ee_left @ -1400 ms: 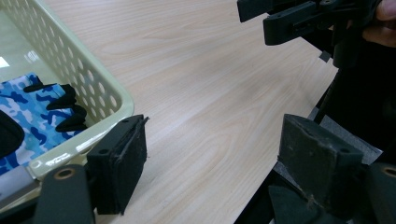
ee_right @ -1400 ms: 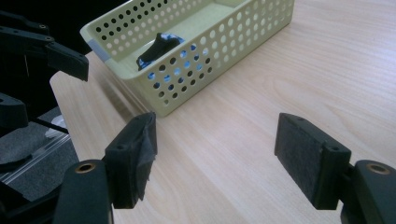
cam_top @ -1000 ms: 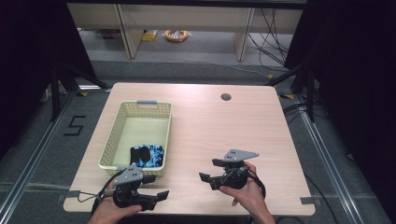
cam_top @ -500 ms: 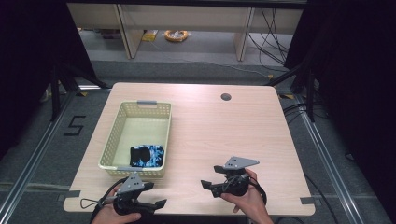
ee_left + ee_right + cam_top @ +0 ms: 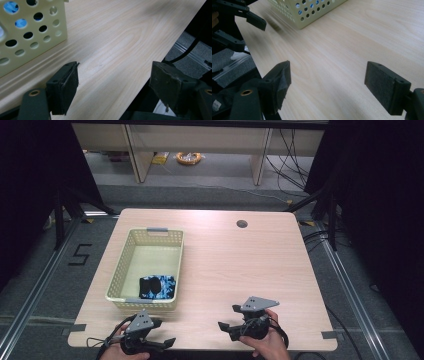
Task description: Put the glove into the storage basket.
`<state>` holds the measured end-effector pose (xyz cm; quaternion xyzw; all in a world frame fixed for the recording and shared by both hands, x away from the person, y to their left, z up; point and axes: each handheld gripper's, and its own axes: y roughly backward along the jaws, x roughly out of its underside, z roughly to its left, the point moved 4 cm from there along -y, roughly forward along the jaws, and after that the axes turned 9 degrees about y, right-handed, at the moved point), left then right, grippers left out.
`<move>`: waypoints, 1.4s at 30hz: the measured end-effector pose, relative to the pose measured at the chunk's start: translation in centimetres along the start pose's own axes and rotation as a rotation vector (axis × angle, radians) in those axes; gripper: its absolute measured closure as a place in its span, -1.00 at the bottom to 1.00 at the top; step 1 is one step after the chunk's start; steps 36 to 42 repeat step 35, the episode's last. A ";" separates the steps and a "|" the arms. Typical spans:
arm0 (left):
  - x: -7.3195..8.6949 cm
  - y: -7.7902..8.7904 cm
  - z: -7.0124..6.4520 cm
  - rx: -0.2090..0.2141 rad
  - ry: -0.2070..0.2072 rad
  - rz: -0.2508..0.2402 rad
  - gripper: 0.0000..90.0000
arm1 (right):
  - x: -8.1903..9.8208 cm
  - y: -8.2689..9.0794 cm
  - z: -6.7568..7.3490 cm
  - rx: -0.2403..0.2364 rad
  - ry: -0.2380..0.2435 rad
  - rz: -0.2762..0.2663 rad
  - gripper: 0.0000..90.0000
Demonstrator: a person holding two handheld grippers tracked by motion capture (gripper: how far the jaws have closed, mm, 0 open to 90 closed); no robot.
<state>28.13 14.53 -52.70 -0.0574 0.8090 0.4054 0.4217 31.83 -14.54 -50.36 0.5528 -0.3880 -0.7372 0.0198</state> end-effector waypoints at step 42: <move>1.0 0.1 0.4 -0.056 -0.018 0.032 -0.51 | 2.5 -0.1 0.3 0.056 0.059 0.117 -0.58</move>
